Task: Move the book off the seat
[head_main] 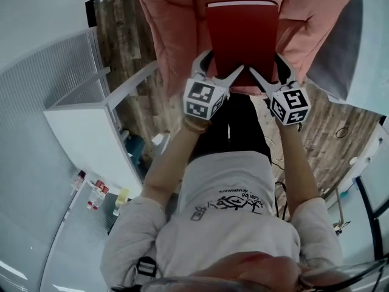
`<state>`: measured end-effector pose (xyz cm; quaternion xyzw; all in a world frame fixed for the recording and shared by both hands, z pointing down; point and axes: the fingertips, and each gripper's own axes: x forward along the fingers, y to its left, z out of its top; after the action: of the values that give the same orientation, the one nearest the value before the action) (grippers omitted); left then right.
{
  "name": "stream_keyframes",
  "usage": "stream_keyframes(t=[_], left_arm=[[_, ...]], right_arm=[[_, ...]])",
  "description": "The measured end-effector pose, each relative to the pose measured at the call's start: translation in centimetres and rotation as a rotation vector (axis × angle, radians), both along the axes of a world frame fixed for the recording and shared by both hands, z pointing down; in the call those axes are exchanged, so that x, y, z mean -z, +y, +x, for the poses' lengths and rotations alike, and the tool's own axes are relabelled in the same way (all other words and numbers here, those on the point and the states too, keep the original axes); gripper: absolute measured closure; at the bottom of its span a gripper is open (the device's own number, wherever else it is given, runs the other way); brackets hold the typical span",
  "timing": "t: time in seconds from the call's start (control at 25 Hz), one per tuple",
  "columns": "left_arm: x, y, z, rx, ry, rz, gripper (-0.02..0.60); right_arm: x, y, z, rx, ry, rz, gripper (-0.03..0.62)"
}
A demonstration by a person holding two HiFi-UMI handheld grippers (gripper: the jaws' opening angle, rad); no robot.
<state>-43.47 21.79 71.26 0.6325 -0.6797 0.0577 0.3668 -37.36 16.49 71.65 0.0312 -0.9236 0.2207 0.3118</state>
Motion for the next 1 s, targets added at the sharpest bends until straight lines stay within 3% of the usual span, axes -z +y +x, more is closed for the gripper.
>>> stream_keyframes(t=[0.4,1.0], left_arm=[[10.1,-1.0,0.2,0.005,-0.082,0.074,0.218],[26.1,0.7,0.1,0.022,-0.230,0.257,0.217]], right_arm=[[9.8,-0.7,0.1,-0.034,-0.073,0.064,0.201],[25.9,0.8,0.0,-0.061,-0.243,0.227,0.204]])
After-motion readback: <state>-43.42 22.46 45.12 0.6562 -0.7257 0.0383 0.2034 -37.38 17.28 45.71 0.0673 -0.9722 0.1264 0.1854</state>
